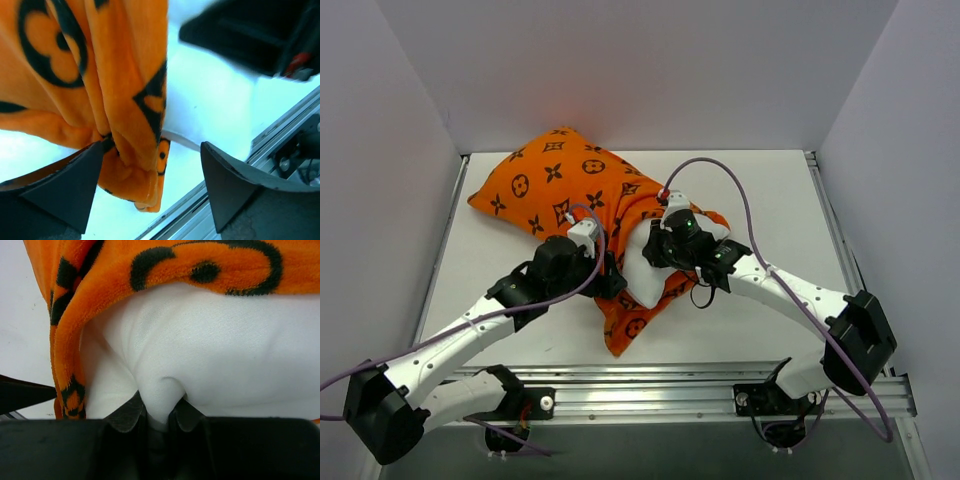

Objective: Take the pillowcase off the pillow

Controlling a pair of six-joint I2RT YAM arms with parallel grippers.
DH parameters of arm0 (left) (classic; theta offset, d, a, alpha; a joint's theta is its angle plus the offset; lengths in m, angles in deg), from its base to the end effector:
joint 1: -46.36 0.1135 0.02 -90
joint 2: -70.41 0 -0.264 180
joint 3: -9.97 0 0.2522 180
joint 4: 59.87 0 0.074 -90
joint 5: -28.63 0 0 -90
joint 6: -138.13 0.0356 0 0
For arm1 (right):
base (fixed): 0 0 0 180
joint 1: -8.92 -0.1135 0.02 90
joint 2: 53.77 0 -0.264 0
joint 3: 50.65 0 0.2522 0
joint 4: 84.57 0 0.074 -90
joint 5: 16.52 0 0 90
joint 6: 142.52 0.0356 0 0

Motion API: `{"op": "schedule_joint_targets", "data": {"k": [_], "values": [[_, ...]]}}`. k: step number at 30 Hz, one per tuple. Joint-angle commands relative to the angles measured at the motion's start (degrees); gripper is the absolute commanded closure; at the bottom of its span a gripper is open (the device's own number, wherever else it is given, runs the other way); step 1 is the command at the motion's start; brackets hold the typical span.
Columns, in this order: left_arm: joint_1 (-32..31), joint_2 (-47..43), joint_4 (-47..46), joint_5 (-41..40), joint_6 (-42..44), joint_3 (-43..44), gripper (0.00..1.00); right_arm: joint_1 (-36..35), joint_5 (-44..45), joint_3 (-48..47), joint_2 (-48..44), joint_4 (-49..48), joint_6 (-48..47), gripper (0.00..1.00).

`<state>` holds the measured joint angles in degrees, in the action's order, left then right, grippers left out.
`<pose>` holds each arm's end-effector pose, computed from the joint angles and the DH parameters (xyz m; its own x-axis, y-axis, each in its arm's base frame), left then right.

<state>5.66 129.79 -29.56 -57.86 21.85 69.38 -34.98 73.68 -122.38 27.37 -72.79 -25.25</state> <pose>0.1747 -0.1532 0.2856 -0.6487 -0.0250 -0.7606 0.4503 0.7932 -0.4100 0.2381 0.2290 0.2935 -0.5481 0.1084 -0.8293 -0.4949 0.7573 0.4261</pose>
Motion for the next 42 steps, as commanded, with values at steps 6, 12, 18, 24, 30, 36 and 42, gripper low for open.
{"op": "schedule_joint_targets", "data": {"k": [6, 12, 18, 24, 30, 36, 42], "values": [[-1.39, 7.86, 0.14, -2.98, 0.44, 0.05, 0.51, 0.13, -1.96, -4.77, 0.51, -0.40, -1.43, 1.00], [2.20, 12.69, 0.67, -17.03, -5.69, 1.20, 0.98, 0.22, -9.95, -10.13, -3.96, 7.50, -4.84, 1.00], [12.66, 19.28, -4.24, -20.03, -18.27, -0.64, 0.98, 2.06, -21.11, -21.20, -14.86, 19.01, -7.31, 1.00], [14.16, 25.08, -12.42, -22.75, -26.00, 0.05, 0.98, 2.33, -27.35, -26.32, -21.02, 28.87, -9.07, 1.00], [14.95, 27.20, -15.50, -20.75, -28.48, 1.37, 0.98, 2.24, -31.41, -9.63, -24.28, 28.61, -7.85, 1.00], [13.29, 17.74, -12.61, -10.38, -20.93, 1.46, 0.58, 2.68, -21.85, -1.18, -23.40, 29.75, -5.65, 0.87], [9.95, 5.60, 1.45, -5.71, -5.66, 7.42, 0.08, 10.39, -6.82, -2.84, -24.28, 31.42, -1.88, 0.47]]}}
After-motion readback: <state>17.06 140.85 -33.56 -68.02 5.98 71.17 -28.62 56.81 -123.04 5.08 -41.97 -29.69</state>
